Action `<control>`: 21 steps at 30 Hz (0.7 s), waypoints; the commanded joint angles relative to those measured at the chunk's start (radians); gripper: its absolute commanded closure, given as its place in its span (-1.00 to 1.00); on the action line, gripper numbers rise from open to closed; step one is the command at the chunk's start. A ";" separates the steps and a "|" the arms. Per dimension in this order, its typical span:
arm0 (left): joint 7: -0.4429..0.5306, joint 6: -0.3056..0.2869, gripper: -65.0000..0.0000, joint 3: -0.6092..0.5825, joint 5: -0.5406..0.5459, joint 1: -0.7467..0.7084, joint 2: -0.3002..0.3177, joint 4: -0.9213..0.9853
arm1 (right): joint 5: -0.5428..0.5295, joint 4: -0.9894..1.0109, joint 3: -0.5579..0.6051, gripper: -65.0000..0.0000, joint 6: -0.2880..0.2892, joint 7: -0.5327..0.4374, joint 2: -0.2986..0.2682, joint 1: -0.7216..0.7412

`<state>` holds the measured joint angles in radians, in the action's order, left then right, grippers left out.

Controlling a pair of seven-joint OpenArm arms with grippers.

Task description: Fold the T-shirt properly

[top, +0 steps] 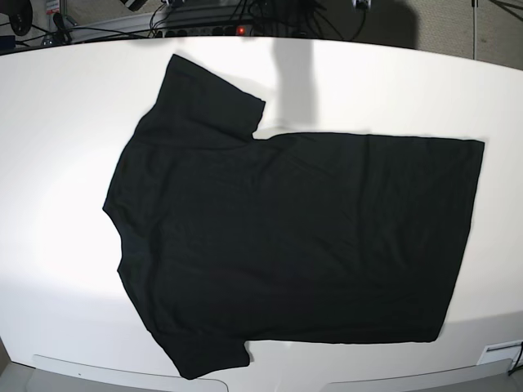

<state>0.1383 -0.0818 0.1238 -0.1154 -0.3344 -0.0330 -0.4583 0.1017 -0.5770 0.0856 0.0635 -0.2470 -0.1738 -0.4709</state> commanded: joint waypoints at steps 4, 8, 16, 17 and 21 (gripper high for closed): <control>-0.020 -0.029 0.38 -0.001 -0.053 -0.145 0.003 -0.194 | -0.024 -0.157 0.000 0.29 0.018 0.003 -0.046 -0.115; -0.026 -0.108 0.38 -0.001 -0.046 -0.293 0.025 -0.417 | -0.079 -0.320 0.000 0.29 0.036 0.054 -0.105 -0.227; -0.096 -0.129 0.38 -0.001 -0.021 -0.561 0.130 -0.829 | -0.087 -0.645 0.000 0.29 0.042 0.106 -0.221 -0.476; -0.111 -0.129 0.38 -0.001 -0.011 -0.593 0.141 -0.879 | -0.087 -0.689 0.000 0.29 0.042 0.122 -0.235 -0.510; -0.120 -0.129 0.38 -0.001 -0.016 -0.713 0.188 -1.072 | -0.087 -0.869 0.000 0.29 0.041 0.145 -0.299 -0.650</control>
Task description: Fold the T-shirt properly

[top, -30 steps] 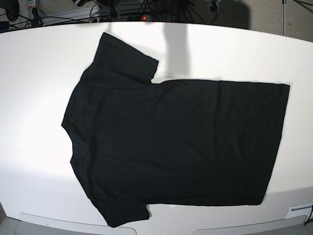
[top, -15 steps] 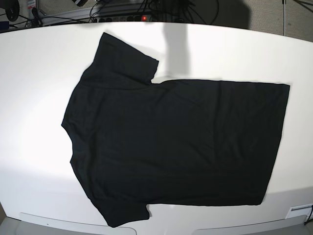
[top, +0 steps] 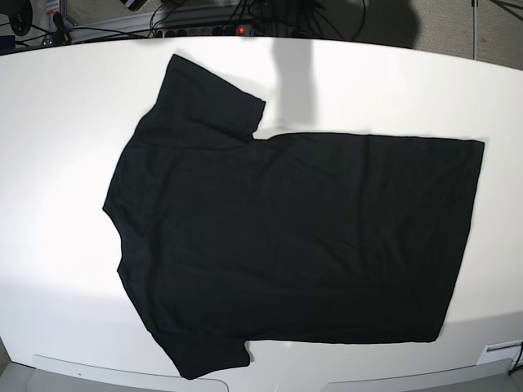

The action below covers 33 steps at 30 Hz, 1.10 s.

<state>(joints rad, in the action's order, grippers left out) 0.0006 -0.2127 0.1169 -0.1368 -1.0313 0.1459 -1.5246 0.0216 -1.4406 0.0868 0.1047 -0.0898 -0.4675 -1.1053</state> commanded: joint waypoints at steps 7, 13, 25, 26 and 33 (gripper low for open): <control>-0.050 0.002 0.38 0.006 -0.136 -0.151 0.147 -0.333 | 0.005 -0.311 -0.003 0.29 -0.109 0.078 -0.181 -0.204; -0.137 0.003 0.38 0.006 -0.337 -0.160 0.277 -0.557 | 0.112 -0.492 -0.016 0.29 -0.248 0.220 -0.283 -0.204; -0.142 0.005 0.38 0.006 -0.439 0.002 0.422 -0.642 | 0.294 -0.746 -0.163 0.29 -0.292 0.272 -0.297 -0.204; -0.142 0.000 0.38 0.006 -0.439 0.025 0.422 -0.642 | 0.294 -0.762 -0.180 0.29 -0.291 0.272 -0.298 -0.204; -0.131 -0.179 0.38 0.006 -0.442 0.198 0.423 -0.608 | 0.373 -0.790 -0.247 0.29 -0.139 0.270 -0.297 -0.204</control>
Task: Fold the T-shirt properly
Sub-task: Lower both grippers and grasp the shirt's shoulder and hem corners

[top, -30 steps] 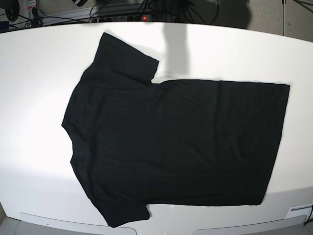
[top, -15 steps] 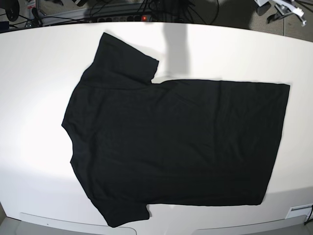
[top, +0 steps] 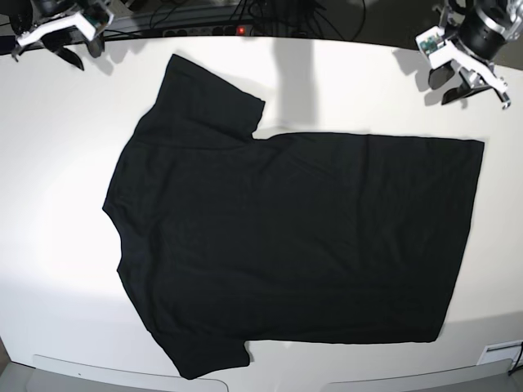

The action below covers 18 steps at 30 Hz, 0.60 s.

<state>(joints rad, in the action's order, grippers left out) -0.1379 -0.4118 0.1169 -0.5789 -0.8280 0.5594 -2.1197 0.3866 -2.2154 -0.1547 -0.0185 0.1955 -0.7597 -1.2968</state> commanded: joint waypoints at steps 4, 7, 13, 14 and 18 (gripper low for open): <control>0.051 -0.020 0.27 0.006 -0.060 0.081 0.009 0.067 | 0.064 -0.014 -0.006 0.21 0.114 -0.035 -0.005 0.054; 0.081 -0.023 0.16 0.006 -0.061 0.132 0.009 0.142 | 0.081 0.000 -0.006 -0.10 0.185 -0.101 -0.005 0.111; 0.103 -0.023 0.14 0.006 -0.061 0.216 0.009 0.277 | 0.196 0.108 0.056 -0.18 0.238 -0.166 -0.019 0.245; 0.116 -0.023 0.14 0.006 -0.061 0.224 0.009 0.292 | 0.218 0.137 0.082 -0.18 0.237 -0.169 -0.022 0.275; 0.163 -0.024 0.14 0.006 -0.062 0.242 0.009 0.321 | 0.273 0.237 0.198 -0.18 0.237 -0.173 -0.021 0.404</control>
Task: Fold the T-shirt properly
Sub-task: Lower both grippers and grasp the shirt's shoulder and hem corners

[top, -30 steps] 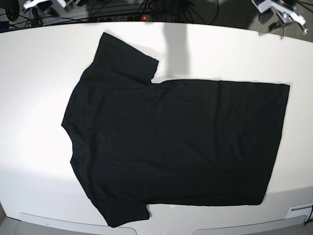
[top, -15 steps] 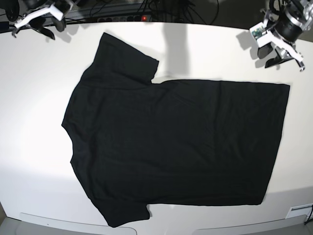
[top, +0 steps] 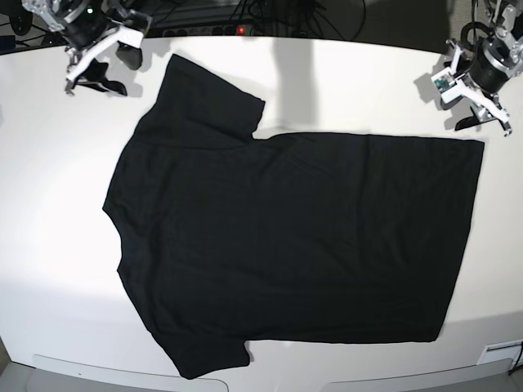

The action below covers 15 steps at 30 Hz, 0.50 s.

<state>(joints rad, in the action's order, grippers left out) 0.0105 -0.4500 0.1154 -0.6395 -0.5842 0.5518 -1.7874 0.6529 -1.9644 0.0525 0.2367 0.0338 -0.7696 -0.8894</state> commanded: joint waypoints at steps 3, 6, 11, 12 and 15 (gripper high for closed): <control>0.017 0.007 0.14 0.007 0.000 0.008 0.017 0.002 | 0.038 0.047 0.082 -0.18 -0.019 -0.006 -0.011 0.082; 0.017 0.008 0.14 0.007 0.000 0.008 0.017 0.018 | 0.101 0.108 0.158 -0.18 -0.019 0.011 -0.005 0.161; 0.017 0.008 0.14 0.007 0.000 0.008 0.017 0.021 | 0.107 0.177 0.251 -0.17 -0.018 0.033 -0.003 0.264; 0.017 0.008 0.14 0.007 0.000 0.008 0.017 0.021 | 0.107 0.193 0.265 -0.17 -0.018 0.035 -0.003 0.281; 0.017 0.008 0.14 0.007 0.000 0.008 0.017 0.021 | 0.107 0.241 0.294 -0.17 -0.018 0.035 -0.003 0.329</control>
<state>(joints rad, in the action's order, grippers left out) 0.0174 -0.4530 0.1154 -0.6434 -0.5762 0.5541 -1.7538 0.7567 -1.7191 0.3508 0.2142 0.0593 -0.7586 -0.5594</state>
